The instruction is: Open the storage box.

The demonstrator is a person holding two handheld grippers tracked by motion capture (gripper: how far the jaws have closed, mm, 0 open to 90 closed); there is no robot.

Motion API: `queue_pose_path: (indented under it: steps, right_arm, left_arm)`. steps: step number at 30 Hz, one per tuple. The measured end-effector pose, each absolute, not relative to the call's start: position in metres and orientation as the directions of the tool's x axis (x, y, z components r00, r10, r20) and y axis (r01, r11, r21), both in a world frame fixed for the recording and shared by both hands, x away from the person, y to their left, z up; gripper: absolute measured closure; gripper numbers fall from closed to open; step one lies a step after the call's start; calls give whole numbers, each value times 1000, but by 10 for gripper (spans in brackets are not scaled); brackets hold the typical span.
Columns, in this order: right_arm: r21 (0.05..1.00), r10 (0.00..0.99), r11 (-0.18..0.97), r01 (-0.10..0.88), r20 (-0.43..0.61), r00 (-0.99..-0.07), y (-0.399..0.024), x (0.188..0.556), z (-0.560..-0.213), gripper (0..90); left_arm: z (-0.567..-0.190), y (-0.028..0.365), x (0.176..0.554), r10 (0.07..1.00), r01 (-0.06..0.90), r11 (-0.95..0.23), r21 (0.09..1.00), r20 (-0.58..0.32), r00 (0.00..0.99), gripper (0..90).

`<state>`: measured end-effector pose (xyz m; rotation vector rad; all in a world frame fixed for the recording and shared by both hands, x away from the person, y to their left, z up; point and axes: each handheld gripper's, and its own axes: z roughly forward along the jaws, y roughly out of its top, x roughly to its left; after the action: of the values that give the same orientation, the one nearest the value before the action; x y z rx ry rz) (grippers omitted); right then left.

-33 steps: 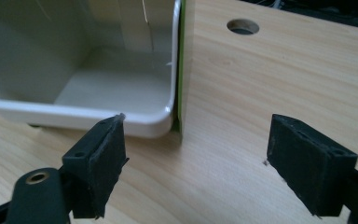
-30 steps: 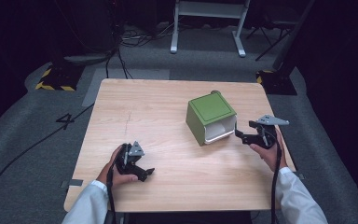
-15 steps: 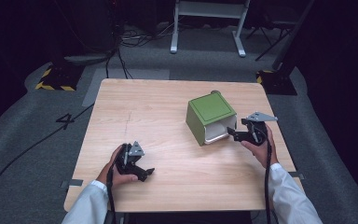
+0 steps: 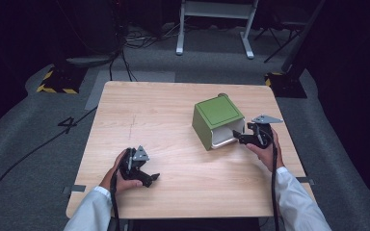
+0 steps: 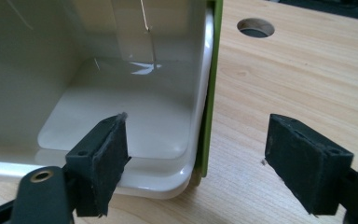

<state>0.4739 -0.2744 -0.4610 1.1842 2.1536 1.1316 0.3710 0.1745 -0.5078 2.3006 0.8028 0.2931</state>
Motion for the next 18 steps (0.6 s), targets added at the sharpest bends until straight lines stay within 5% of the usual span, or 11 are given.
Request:
queue_pose_path:
  steps: [7, 13, 18]
  right_arm:
    - [783, 829, 342, 519, 8, -559, -273, 476, -464, 351]
    - [762, 811, 393, 514, -24, -585, -275, 472, -469, 635]
    - [761, 804, 412, 501, -45, -593, -276, 466, -468, 701]
  left_arm:
    - [-508, 174, 371, 619, 468, -583, 665, -9, 785, 1]
    - [-508, 175, 371, 621, 468, -582, 666, -9, 784, 2]
    - [-508, 175, 371, 621, 468, -582, 665, -8, 784, 2]
